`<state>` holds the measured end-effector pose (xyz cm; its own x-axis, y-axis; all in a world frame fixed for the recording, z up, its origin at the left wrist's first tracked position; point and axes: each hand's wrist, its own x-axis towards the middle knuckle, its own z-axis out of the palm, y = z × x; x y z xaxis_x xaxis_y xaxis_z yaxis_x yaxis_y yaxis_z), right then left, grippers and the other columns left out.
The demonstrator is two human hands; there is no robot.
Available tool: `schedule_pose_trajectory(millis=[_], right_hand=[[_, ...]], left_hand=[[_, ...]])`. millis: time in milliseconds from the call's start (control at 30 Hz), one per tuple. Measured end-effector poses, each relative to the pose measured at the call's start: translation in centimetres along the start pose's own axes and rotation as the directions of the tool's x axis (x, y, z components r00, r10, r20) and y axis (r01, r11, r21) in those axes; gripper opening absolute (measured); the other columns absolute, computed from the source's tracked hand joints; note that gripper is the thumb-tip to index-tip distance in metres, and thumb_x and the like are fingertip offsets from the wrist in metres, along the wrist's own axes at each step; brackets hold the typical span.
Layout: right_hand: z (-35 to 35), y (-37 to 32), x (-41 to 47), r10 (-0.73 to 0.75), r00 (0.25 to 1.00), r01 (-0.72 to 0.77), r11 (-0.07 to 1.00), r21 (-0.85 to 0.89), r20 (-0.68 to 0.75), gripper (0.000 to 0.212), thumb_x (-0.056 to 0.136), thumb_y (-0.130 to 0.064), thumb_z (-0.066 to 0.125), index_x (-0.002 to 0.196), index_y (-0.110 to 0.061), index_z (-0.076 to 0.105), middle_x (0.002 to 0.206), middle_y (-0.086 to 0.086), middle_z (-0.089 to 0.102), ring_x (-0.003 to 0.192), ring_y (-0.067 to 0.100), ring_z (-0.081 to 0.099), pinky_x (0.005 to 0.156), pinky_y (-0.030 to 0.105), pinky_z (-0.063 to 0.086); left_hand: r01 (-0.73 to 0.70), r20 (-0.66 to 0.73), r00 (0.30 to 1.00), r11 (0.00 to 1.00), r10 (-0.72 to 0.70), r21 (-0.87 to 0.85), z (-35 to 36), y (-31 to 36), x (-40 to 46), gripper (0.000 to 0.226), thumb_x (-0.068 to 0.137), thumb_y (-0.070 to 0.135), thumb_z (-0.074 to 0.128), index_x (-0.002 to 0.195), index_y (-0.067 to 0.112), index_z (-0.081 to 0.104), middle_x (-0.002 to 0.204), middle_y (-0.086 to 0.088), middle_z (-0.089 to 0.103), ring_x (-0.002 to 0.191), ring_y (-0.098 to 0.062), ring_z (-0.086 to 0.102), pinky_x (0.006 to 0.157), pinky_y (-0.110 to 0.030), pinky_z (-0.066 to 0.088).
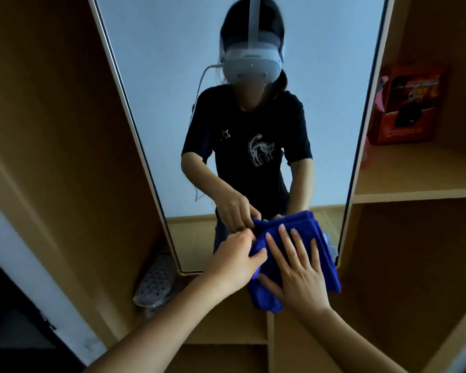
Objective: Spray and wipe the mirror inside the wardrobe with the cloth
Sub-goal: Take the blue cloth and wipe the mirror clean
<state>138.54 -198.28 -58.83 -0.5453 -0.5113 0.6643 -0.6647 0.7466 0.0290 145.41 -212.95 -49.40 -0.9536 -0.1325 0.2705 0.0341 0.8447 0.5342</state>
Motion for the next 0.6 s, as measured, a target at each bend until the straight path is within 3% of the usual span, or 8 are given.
schedule_pose_trajectory(millis=[233, 300, 400, 500, 600], right_hand=[[-7.5, -1.6, 2.3, 0.104, 0.95, -0.153, 0.977, 0.151, 0.293, 0.077, 0.095, -0.068, 0.024, 0.156, -0.023, 0.01, 0.16, 0.005, 0.021, 0.149, 0.02, 0.01, 0.12, 0.038, 0.005], [-9.7, -1.8, 3.1, 0.094, 0.918, -0.18, 0.964, 0.194, 0.384, 0.077, 0.095, -0.071, 0.021, 0.156, -0.029, 0.0, 0.164, -0.001, 0.003, 0.151, 0.019, -0.003, 0.123, 0.036, 0.003], [-13.0, -1.3, 5.2, 0.043, 0.885, -0.186, 0.946, 0.266, 0.464, 0.076, 0.089, -0.078, 0.009, 0.146, -0.041, -0.027, 0.154, -0.018, -0.032, 0.144, 0.003, -0.028, 0.12, 0.028, -0.011], [-16.5, -1.2, 7.5, -0.017, 0.868, -0.131, 0.956, 0.261, 0.496, 0.077, 0.089, -0.076, 0.01, 0.141, -0.043, -0.035, 0.151, -0.019, -0.036, 0.141, 0.001, -0.032, 0.119, 0.028, -0.014], [-20.2, -1.3, 9.7, -0.068, 0.853, -0.132, 0.931, 0.339, 0.518, 0.078, 0.094, -0.069, 0.025, 0.145, -0.042, -0.026, 0.156, -0.02, -0.025, 0.142, -0.001, -0.028, 0.122, 0.029, -0.007]], left_hand=[[0.217, 0.149, 0.968, 0.973, -0.204, -0.077, -4.7, 4.1, 1.8, 0.022, 0.088, 0.034, 0.061, 0.071, 0.027, 0.049, 0.068, 0.01, 0.055, 0.06, -0.002, 0.053, 0.052, -0.015, 0.035], [0.288, 0.17, 0.948, 0.951, -0.268, -0.109, -6.3, 5.6, 2.1, 0.023, 0.087, 0.031, 0.063, 0.07, 0.022, 0.049, 0.066, 0.008, 0.053, 0.059, -0.005, 0.051, 0.053, -0.019, 0.036], [0.404, 0.196, 0.908, 0.895, -0.369, -0.189, -9.0, 7.7, 2.6, 0.021, 0.086, 0.028, 0.063, 0.076, 0.013, 0.053, 0.066, 0.003, 0.051, 0.06, -0.012, 0.048, 0.055, -0.025, 0.036], [0.454, 0.193, 0.889, 0.855, -0.415, -0.249, -11.7, 9.7, 2.6, 0.019, 0.087, 0.027, 0.063, 0.08, 0.01, 0.056, 0.069, -0.001, 0.052, 0.06, -0.011, 0.047, 0.055, -0.024, 0.035], [0.482, 0.159, 0.876, 0.833, -0.456, -0.272, -14.5, 11.6, 2.5, 0.023, 0.085, 0.028, 0.065, 0.071, 0.015, 0.052, 0.065, 0.002, 0.052, 0.058, -0.01, 0.046, 0.052, -0.023, 0.034]])
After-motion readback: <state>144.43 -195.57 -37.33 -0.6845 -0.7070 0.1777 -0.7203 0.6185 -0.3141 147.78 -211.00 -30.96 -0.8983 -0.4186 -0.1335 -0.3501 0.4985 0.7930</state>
